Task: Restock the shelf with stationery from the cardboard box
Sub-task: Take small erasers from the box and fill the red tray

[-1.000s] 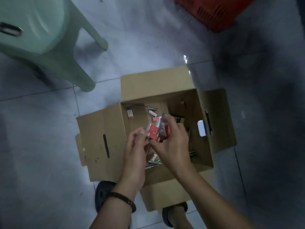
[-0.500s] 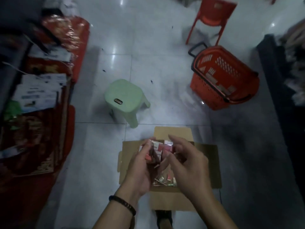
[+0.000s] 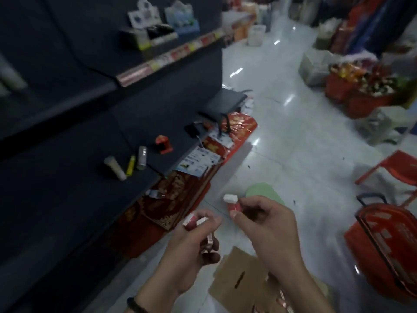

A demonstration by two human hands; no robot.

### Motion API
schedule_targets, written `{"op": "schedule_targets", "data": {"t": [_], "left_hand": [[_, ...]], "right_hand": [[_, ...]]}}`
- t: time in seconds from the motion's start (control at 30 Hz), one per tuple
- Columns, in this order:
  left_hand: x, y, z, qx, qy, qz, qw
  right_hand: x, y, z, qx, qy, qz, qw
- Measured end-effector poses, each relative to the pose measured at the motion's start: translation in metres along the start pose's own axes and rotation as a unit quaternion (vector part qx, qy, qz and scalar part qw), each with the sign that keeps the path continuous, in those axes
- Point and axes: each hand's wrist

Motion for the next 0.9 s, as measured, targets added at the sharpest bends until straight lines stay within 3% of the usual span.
{"op": "schedule_targets", "data": {"t": [0.17, 0.4, 0.6, 0.9], "left_hand": [[0.057, 0.075, 0.098, -0.049, 0.051, -0.151, 0.986], [0.125, 0.154, 0.257, -0.019, 0.100, -0.223, 0.970], [0.156, 0.214, 0.363, -0.022, 0.139, -0.243, 0.960], [0.150, 0.302, 0.468, 0.017, 0.191, -0.276, 0.942]], "right_hand": [[0.005, -0.059, -0.119, 0.119, -0.058, 0.174, 0.976], [0.024, -0.125, -0.299, 0.147, -0.126, 0.351, 0.916], [0.026, -0.180, -0.407, 0.142, -0.232, 0.395, 0.878], [-0.033, -0.231, -0.555, 0.099, -0.302, 0.450, 0.835]]}}
Point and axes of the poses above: each hand's wrist, its own x-axis away from the middle knuckle, its own z-axis out of the back of the hand, y = z × x, and after that the axes turned 5 degrees about x, right-handed
